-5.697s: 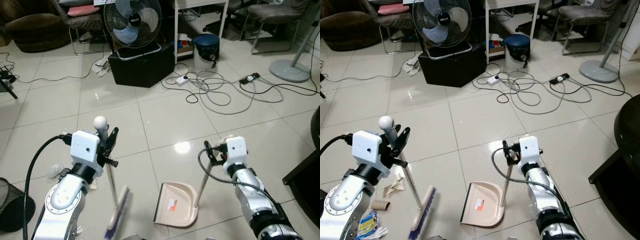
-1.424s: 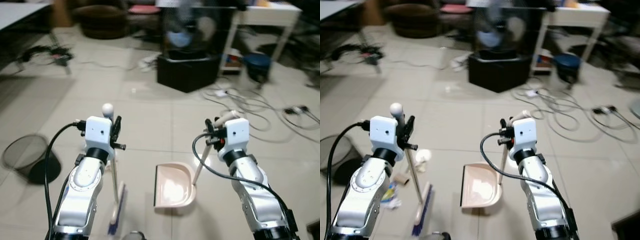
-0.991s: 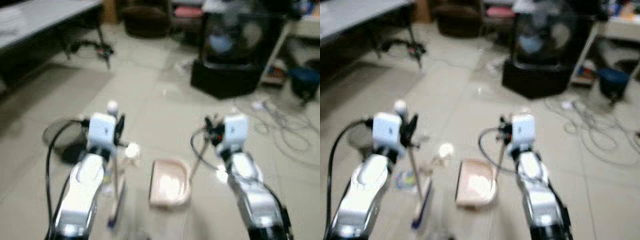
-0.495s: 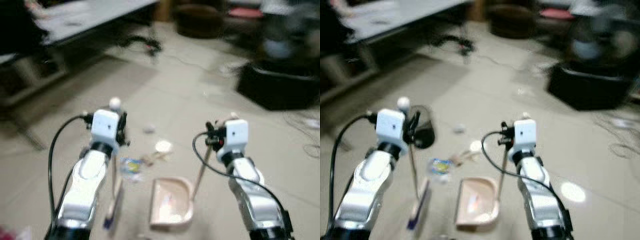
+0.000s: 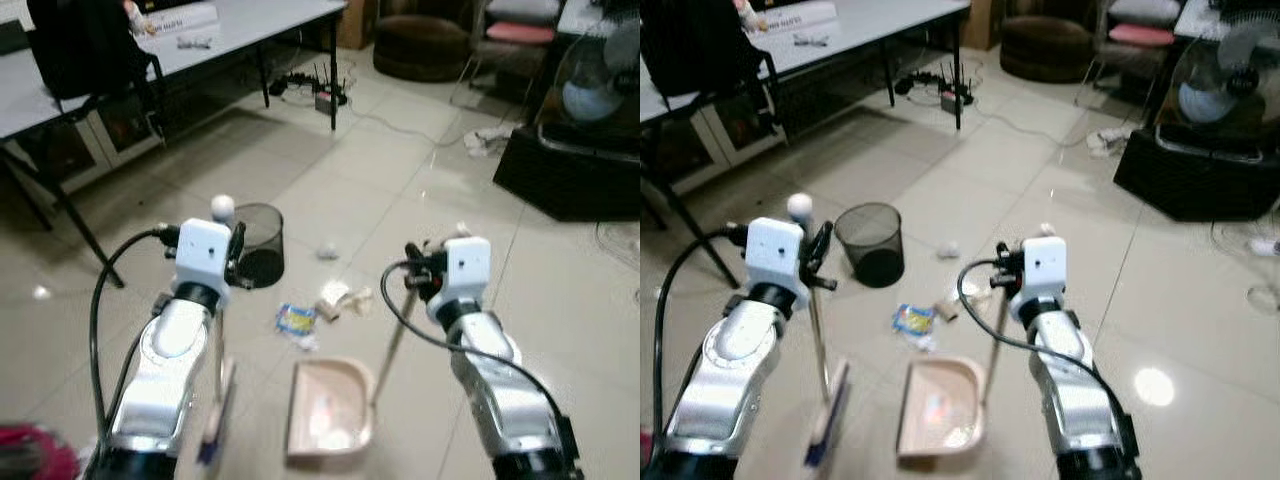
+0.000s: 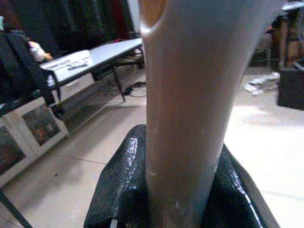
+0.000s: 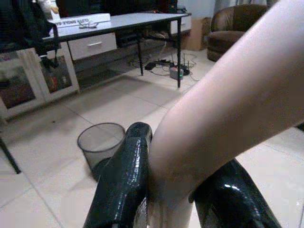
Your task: Sweep floor
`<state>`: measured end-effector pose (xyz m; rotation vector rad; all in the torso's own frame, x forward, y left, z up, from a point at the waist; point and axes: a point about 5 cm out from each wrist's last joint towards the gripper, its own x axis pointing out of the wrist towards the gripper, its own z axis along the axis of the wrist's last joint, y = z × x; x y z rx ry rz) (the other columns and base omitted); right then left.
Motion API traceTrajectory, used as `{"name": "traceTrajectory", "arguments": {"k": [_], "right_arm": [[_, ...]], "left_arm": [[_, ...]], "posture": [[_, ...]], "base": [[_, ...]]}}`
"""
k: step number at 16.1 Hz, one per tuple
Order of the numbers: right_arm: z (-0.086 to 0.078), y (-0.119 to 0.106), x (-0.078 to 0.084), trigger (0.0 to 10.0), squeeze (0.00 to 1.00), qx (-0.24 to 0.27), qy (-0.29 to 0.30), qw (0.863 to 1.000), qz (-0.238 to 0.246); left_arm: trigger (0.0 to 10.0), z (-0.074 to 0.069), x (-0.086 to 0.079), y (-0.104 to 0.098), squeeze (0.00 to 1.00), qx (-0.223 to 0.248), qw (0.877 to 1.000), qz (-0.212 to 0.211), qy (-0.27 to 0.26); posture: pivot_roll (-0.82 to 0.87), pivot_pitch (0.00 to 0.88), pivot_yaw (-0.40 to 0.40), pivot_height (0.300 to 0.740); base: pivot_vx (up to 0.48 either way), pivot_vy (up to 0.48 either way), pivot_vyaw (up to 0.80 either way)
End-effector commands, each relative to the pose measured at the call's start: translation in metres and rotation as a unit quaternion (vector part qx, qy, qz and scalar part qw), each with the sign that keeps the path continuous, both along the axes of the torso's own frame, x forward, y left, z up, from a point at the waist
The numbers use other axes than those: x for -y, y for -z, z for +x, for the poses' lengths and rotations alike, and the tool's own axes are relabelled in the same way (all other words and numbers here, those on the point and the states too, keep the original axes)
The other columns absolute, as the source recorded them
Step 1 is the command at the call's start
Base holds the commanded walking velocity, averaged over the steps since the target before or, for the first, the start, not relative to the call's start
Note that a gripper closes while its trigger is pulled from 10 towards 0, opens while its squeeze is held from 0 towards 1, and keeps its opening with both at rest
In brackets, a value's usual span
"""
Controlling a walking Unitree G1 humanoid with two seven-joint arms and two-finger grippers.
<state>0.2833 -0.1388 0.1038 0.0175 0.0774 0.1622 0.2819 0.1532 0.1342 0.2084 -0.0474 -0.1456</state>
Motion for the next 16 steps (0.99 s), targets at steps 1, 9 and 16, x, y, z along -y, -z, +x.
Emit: {"name": "traceTrajectory", "arguments": {"k": [1, 9, 16], "right_arm": [[0.0052, -0.0122, -0.0029, 10.0, 0.0, 0.027, -0.006, 1.0, 0.003], [0.0068, -0.0117, -0.0035, 10.0, 0.0, 0.026, -0.005, 1.0, 0.003], [0.0062, -0.0104, -0.0014, 10.0, 0.0, 0.026, 0.002, 1.0, 0.005]], "left_arm": [[10.0, 0.0018, -0.0021, -0.0113, 0.0, 0.027, 1.0, 0.002, -0.005], [10.0, 0.0007, -0.0033, -0.0118, 0.0, 0.031, 0.999, 0.02, -0.009], [10.0, 0.0011, 0.001, -0.0121, 0.0, 0.028, 1.0, 0.003, -0.005]], "posture": [[-0.06, 0.0, 0.013, 0.74], [-0.06, 0.0, 0.012, 0.74], [-0.06, 0.0, 0.018, 0.74]], "base": [[0.0, 0.465, 0.0], [0.0, 0.348, 0.0], [0.0, -0.343, 0.0]]}}
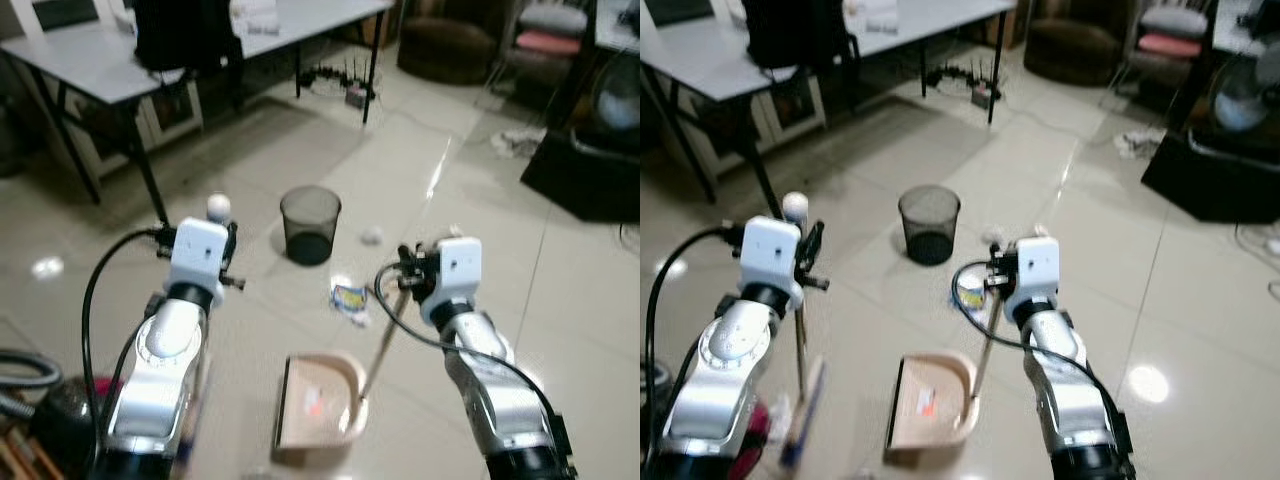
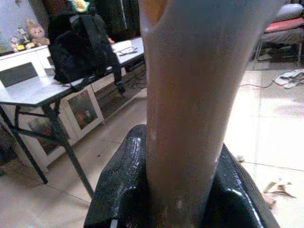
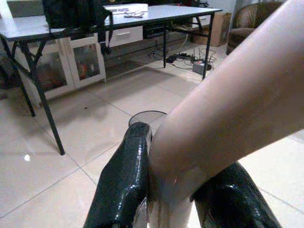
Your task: Sweep floor
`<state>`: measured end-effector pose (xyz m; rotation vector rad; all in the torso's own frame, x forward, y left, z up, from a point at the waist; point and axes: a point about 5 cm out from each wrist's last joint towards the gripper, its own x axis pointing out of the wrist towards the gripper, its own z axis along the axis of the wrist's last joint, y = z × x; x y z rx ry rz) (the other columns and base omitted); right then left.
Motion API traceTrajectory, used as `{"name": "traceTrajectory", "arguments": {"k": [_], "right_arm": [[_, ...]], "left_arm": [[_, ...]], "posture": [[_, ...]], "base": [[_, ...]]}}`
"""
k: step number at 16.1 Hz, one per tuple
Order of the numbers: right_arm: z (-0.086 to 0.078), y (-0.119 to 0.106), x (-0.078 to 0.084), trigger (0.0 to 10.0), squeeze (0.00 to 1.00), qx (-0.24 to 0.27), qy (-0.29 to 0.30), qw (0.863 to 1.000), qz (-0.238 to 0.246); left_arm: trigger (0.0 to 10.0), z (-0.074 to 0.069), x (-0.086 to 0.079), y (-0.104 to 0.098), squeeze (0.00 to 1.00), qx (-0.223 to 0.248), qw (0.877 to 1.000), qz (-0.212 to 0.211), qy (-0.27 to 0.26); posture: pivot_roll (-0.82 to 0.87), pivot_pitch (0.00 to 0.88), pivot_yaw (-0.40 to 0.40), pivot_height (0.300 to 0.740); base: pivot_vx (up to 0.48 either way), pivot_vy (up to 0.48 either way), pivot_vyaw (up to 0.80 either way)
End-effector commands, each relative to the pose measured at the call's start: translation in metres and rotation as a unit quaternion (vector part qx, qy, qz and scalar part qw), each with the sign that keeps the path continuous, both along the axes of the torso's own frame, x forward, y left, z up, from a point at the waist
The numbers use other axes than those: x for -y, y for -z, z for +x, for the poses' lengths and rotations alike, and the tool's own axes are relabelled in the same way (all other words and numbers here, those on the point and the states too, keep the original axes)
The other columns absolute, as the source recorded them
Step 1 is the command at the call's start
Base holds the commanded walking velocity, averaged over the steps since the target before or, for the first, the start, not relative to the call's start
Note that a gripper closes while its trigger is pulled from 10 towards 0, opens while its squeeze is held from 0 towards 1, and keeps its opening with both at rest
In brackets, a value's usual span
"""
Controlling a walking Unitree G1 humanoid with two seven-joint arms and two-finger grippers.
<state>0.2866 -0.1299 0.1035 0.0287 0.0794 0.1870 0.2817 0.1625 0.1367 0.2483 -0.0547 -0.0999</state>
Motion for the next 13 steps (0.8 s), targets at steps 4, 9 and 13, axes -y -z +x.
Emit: {"name": "traceTrajectory", "arguments": {"k": [4, 9, 13], "right_arm": [[0.0032, -0.0104, 0.0069, 10.0, 0.0, 0.029, 0.012, 0.999, -0.011], [0.0038, -0.0104, 0.0058, 10.0, 0.0, 0.029, 0.01, 1.0, -0.007], [0.0045, -0.0091, 0.0093, 10.0, 0.0, 0.028, 0.025, 0.999, -0.013]], "left_arm": [[10.0, 0.0042, 0.008, -0.0102, 0.0, 0.021, 1.0, -0.012, 0.013], [10.0, 0.005, 0.0112, -0.012, 0.0, 0.027, 0.999, -0.011, 0.018], [10.0, 0.0052, 0.0121, -0.0105, 0.0, 0.024, 0.999, -0.009, 0.02]], "posture": [[-0.06, 0.0, 0.021, 0.74], [-0.06, 0.0, 0.023, 0.74], [-0.06, 0.0, 0.023, 0.74]], "base": [[0.0, 0.0, 0.1], [0.319, 0.0, 0.8], [0.347, 0.0, 0.32]]}}
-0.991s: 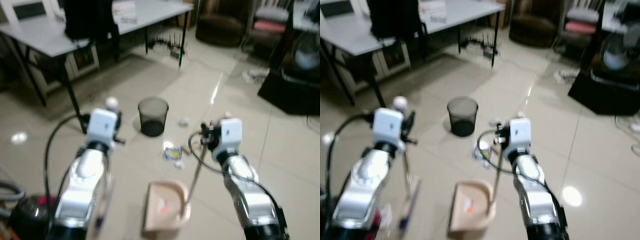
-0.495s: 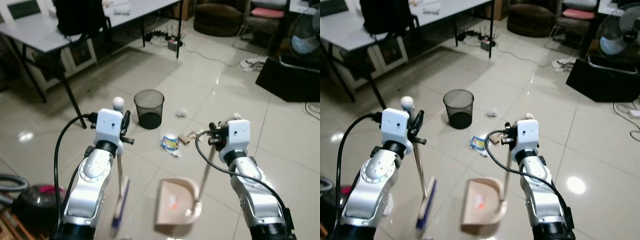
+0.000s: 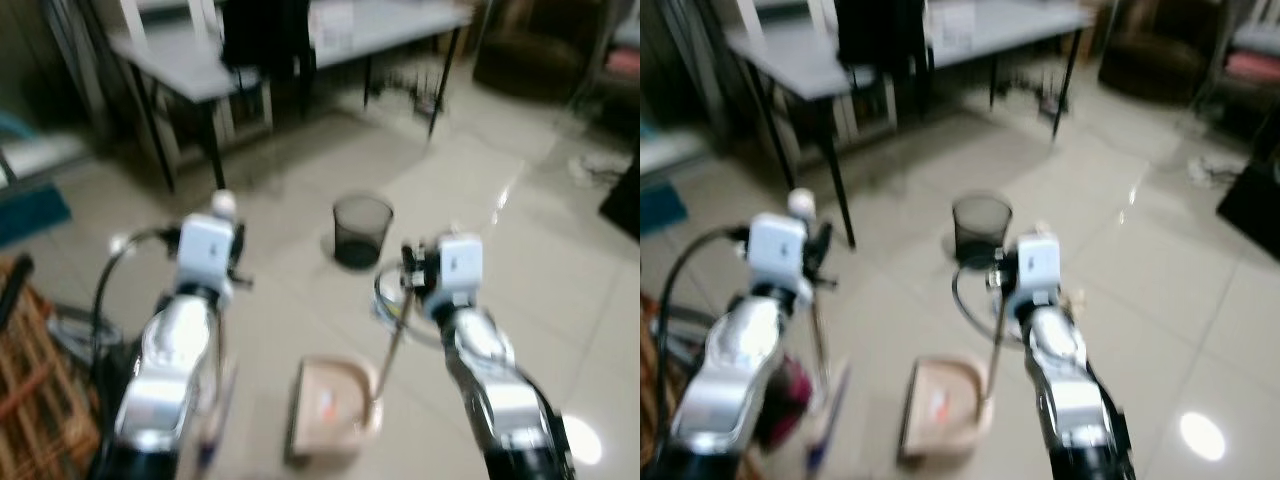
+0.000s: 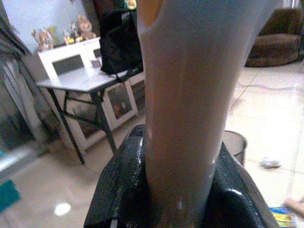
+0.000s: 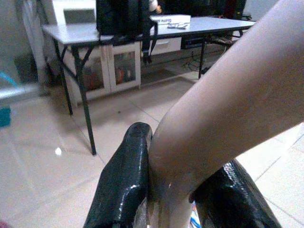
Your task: Sweep floor
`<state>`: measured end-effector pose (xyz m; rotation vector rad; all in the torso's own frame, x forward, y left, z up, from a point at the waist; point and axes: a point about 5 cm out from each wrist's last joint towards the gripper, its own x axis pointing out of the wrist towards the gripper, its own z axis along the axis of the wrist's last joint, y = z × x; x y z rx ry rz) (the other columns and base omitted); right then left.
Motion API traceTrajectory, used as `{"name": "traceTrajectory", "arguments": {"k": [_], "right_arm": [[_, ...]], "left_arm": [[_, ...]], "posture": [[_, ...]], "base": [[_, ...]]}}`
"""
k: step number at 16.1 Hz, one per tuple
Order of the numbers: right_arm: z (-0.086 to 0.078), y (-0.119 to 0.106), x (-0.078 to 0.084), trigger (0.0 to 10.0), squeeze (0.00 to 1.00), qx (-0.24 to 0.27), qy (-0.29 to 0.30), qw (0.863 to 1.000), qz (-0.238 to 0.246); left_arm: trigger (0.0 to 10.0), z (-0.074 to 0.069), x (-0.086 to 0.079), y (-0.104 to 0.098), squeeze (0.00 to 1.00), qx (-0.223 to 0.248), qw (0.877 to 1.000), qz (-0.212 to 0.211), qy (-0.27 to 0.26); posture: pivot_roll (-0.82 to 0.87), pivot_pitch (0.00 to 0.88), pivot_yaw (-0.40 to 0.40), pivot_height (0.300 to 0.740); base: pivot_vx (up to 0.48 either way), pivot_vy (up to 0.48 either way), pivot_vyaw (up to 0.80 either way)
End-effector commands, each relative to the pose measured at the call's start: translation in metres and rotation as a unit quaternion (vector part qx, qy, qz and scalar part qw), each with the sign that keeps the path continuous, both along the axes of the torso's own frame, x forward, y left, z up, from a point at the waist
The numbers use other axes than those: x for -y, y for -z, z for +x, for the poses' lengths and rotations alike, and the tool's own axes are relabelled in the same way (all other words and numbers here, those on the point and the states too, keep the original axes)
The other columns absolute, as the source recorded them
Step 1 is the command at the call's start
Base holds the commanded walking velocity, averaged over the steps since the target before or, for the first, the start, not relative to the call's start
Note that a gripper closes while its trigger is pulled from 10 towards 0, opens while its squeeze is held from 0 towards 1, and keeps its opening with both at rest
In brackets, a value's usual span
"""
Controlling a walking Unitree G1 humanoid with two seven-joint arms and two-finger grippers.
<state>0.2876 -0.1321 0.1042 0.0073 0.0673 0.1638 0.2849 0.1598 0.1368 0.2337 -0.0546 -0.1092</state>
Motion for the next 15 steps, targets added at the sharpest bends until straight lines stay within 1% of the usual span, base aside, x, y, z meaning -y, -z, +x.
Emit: {"name": "traceTrajectory", "arguments": {"k": [1, 5, 8, 13, 15], "right_arm": [[0.0035, -0.0083, 0.0073, 10.0, 0.0, 0.021, 0.013, 1.0, -0.003], [0.0021, -0.0054, 0.0075, 10.0, 0.0, 0.016, 0.015, 1.0, 0.0], [0.0018, -0.0046, 0.0039, 10.0, 0.0, 0.017, -0.005, 1.0, -0.02], [0.0032, -0.004, 0.0037, 10.0, 0.0, 0.015, -0.002, 1.0, -0.015], [0.0037, -0.0038, 0.004, 10.0, 0.0, 0.016, -0.003, 1.0, -0.017]], "left_arm": [[10.0, 0.0021, 0.0098, -0.0105, 0.0, 0.025, 1.0, -0.002, 0.016], [10.0, 0.0022, 0.0108, -0.0088, 0.0, 0.021, 1.0, 0.002, 0.02], [10.0, 0.0023, 0.0102, -0.0073, 0.0, 0.018, 1.0, 0.004, 0.02], [10.0, 0.0011, 0.0098, -0.0052, 0.0, 0.013, 1.0, 0.004, 0.019], [10.0, 0.0013, 0.01, -0.0047, 0.0, 0.012, 1.0, 0.005, 0.018]], "posture": [[-0.06, 0.0, 0.023, 0.74], [-0.06, 0.0, 0.03, 0.74], [-0.06, 0.0, 0.033, 0.74], [-0.06, 0.0, 0.032, 0.74], [-0.06, 0.0, 0.032, 0.74]], "base": [[0.349, 0.0, 0.0], [0.346, 0.0, 0.0], [0.345, 0.0, 0.0], [0.347, 0.0, 0.72], [0.349, 0.0, 0.0]]}}
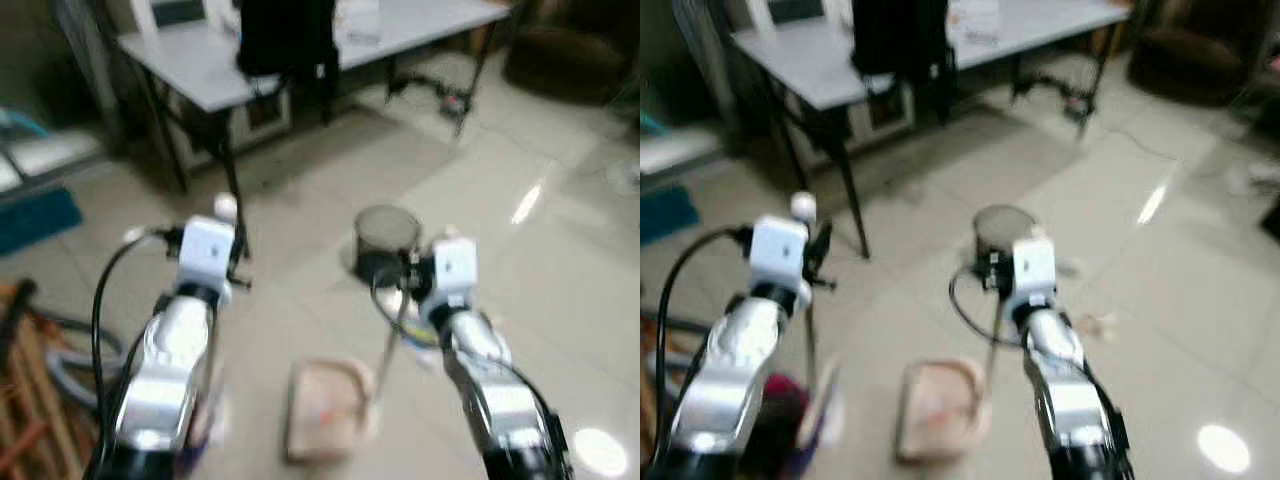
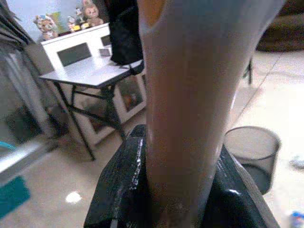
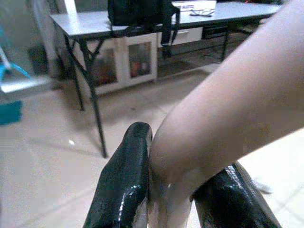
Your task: Sweep floor
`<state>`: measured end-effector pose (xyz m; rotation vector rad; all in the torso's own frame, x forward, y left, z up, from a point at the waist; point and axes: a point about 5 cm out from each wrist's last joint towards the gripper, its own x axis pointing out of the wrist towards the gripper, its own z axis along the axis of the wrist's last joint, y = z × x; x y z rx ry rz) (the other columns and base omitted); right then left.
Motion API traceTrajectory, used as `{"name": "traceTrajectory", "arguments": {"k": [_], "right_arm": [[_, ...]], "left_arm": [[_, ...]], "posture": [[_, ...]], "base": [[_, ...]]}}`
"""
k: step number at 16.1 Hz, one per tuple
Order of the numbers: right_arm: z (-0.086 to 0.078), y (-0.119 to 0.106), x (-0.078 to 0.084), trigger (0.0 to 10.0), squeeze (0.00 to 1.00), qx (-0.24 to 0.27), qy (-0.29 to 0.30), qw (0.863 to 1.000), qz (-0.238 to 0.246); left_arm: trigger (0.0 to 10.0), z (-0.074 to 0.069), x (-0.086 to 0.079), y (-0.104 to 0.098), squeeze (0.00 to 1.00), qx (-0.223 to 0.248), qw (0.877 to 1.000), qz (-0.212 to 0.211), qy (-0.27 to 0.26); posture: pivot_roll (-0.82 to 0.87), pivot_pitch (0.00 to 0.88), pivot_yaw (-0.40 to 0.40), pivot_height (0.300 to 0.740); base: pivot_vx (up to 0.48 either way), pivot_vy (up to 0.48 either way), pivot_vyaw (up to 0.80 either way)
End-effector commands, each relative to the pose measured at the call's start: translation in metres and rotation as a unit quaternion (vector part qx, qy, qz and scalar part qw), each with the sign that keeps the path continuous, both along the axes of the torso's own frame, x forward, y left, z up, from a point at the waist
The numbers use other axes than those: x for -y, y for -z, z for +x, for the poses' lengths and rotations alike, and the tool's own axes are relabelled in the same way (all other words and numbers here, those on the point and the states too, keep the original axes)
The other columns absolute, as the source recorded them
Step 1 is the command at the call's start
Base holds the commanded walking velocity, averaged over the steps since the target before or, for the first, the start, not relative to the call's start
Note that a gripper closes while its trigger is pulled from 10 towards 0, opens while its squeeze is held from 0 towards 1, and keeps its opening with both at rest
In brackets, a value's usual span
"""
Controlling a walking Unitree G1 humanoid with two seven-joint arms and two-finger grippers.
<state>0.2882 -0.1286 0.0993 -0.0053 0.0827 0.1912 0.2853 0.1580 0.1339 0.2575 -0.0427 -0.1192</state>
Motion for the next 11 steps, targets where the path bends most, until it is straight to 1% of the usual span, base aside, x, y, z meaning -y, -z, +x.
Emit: {"name": "traceTrajectory", "arguments": {"k": [1, 5, 9, 10, 11], "right_arm": [[0.003, -0.008, 0.008, 10.0, 0.0, 0.023, 0.012, 1.0, -0.01], [0.004, -0.006, 0.006, 10.0, 0.0, 0.019, 0.009, 1.0, -0.013], [0.005, -0.005, 0.005, 10.0, 0.0, 0.017, 0.006, 1.0, -0.012], [0.006, -0.004, 0.006, 10.0, 0.0, 0.016, 0.007, 1.0, -0.012], [0.006, -0.004, 0.006, 10.0, 0.0, 0.016, 0.007, 1.0, -0.014]], "left_arm": [[10.0, 0.001, 0.008, -0.007, 0.0, 0.017, 1.0, -0.007, 0.014], [10.0, 0.001, 0.008, -0.007, 0.0, 0.015, 1.0, -0.006, 0.014], [10.0, 0.002, 0.008, -0.002, 0.0, 0.006, 1.0, -0.007, 0.01], [10.0, 0.002, 0.009, 0.001, 0.0, 0.0, 1.0, -0.019, 0.013], [10.0, 0.002, 0.011, 0.007, 0.0, -0.014, 1.0, -0.021, 0.015]], "posture": [[-0.06, 0.0, 0.032, 0.74], [-0.06, 0.0, 0.034, 0.74], [-0.06, 0.0, 0.033, 0.74], [-0.06, 0.0, 0.031, 0.74], [-0.06, 0.0, 0.026, 0.74]], "base": [[0.341, 0.0, 0.0], [0.341, 0.0, 0.0], [0.331, 0.0, 0.0], [0.0, 0.0, 0.0], [0.0, 0.0, 0.0]]}}
